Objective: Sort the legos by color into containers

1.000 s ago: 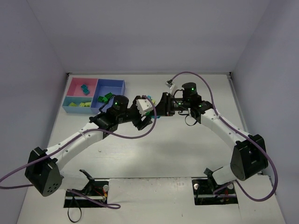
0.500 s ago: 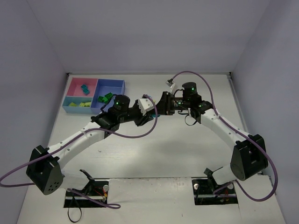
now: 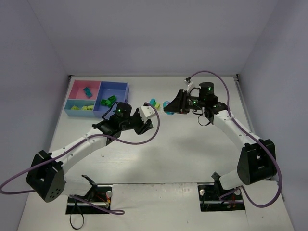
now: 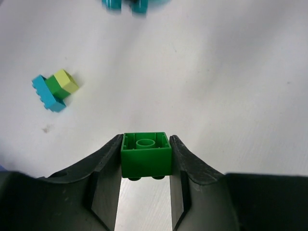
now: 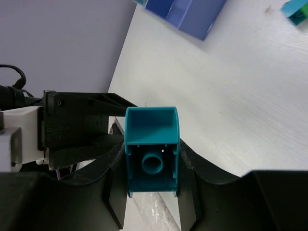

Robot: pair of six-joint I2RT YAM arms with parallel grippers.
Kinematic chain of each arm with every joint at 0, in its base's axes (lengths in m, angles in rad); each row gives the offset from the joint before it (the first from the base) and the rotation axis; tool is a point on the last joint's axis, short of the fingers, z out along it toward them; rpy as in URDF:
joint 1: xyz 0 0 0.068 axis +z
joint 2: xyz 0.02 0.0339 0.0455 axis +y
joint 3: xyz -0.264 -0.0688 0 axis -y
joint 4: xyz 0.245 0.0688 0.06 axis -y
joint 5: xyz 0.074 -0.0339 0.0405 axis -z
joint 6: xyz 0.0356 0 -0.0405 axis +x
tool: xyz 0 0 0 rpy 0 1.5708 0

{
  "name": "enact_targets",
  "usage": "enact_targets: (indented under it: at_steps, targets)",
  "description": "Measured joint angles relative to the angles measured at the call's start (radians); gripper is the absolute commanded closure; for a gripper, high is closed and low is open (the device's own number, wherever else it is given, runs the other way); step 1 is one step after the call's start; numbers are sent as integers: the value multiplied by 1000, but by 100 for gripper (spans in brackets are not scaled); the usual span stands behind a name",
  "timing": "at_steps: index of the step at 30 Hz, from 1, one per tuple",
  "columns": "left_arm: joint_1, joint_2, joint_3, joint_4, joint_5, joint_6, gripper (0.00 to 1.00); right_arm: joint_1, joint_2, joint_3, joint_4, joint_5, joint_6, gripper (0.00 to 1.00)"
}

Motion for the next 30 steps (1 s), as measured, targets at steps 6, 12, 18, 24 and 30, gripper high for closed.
enact_targets:
  at_steps: [6,12,18,24,30]
  targets:
    - [114,-1,-26,-19,-11,-42,100,-63,0,0,-28,22,-47,100]
    - [366,157,153,-91,-147,-169,90,-63,3,0,-65,51,-106,100]
    - [514,447,438,-185,-259,-270,63,-63,3,-4,-80,74,-156,100]
    - [526,608,548,-277,-289,-313,40,-58,3,-23,-97,90,-200,100]
    - [524,602,568,-319,-288,-318,38,-47,3,-23,-97,95,-244,100]
